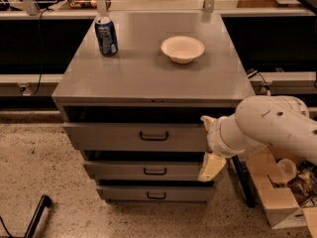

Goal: Open top drawer

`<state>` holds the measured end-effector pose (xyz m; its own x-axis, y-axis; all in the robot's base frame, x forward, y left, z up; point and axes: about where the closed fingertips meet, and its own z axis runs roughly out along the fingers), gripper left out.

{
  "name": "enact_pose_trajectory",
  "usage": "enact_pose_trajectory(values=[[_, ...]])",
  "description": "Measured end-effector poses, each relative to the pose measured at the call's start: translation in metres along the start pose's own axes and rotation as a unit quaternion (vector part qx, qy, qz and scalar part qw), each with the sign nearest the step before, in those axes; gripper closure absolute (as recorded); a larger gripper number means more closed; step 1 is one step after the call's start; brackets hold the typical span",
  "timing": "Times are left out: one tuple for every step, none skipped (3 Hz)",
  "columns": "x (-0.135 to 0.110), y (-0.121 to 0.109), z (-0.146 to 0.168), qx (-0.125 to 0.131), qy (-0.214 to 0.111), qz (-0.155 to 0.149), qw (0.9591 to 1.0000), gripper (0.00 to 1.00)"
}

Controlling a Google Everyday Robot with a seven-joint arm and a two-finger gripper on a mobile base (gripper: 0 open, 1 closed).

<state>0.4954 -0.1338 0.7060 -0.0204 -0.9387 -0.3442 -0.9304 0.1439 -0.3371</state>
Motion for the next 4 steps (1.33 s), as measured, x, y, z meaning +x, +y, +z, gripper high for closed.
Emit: enact_pose_trajectory(values=[[0.008,-0.010,0.017,0.003,0.009,-0.002,1.0000,0.00],[0.015,-0.022,0.023,0.010,0.018,-0.005,0.9998,0.00],[0.021,-0.032,0.033,0.008,0.020,-0.003,0.9998,0.00],[0.023,-0.038,0.045,0.001,0.014,0.001,0.9999,0.00]])
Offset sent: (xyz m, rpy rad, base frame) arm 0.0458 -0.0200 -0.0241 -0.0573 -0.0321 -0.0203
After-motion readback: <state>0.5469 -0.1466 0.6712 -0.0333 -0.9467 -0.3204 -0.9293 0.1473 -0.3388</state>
